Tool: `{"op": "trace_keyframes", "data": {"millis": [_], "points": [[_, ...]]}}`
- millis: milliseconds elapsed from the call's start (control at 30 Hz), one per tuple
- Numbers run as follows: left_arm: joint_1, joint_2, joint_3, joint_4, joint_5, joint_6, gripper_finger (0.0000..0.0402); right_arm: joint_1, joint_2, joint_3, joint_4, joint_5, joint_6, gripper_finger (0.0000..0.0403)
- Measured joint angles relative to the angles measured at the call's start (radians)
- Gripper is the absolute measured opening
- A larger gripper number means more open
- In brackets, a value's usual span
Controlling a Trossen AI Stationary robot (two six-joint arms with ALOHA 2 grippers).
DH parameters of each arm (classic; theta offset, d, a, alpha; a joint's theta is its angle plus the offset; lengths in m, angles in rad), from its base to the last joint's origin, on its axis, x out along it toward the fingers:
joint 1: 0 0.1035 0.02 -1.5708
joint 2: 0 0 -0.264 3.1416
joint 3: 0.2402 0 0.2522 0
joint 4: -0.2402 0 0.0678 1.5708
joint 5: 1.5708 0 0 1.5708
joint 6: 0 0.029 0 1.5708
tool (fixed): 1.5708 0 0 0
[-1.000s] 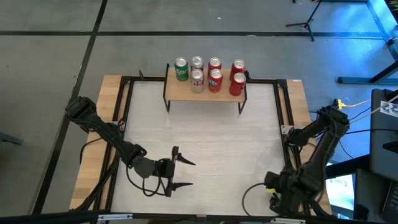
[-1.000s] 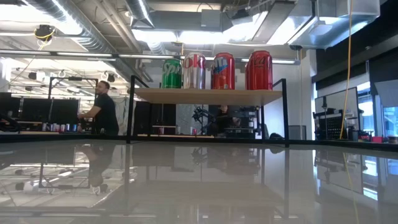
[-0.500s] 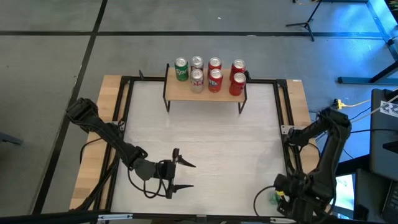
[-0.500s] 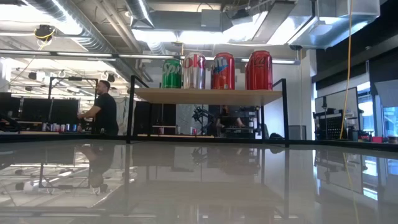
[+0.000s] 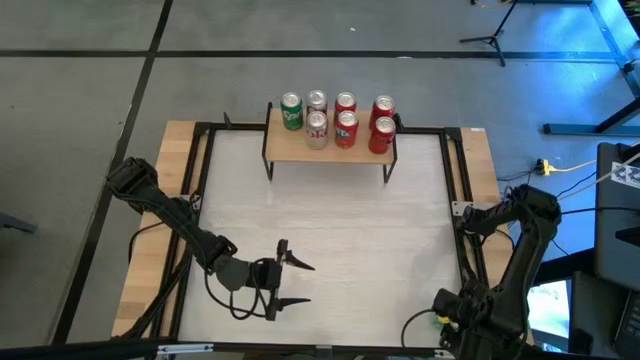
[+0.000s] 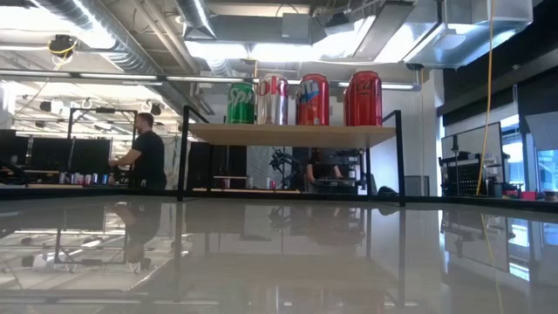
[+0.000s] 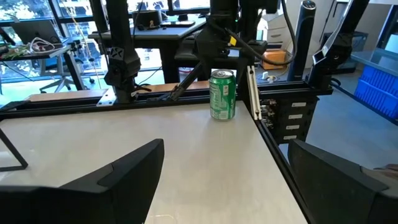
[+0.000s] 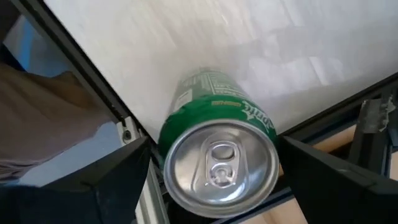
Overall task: Place canned beverage on shelf
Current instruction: Put the green soda can on the shelf and align with the other green soda can
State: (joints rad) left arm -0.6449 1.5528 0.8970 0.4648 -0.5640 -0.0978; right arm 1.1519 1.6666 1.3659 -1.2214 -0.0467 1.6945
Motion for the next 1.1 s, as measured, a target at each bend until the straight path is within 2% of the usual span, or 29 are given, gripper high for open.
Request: {"op": "trace_keyframes", "data": {"millis": [400, 567, 667, 867, 1100], "points": [[0.000, 0.000, 0.000, 0.005, 0.001, -0.006, 0.0332, 0.000, 0.051, 0.000, 0.001, -0.010, -0.002, 0.0345], [0.000, 0.006, 0.000, 0.011, 0.008, -0.024, 0.0332, -0.016, 0.050, 0.001, 0.012, -0.009, -0.049, 0.0290], [0.005, 0.007, 0.000, 0.010, 0.004, -0.031, 0.0332, -0.037, 0.050, 0.001, 0.018, -0.005, -0.097, 0.0284], [0.008, 0.007, 0.001, 0.002, -0.004, -0.032, 0.0332, -0.084, 0.050, 0.021, 0.022, 0.111, -0.192, 0.0284], [0.004, 0.035, 0.001, -0.060, -0.002, -0.097, 0.0332, -0.200, 0.050, 0.092, 0.022, 0.207, -0.428, 0.0284]]}}
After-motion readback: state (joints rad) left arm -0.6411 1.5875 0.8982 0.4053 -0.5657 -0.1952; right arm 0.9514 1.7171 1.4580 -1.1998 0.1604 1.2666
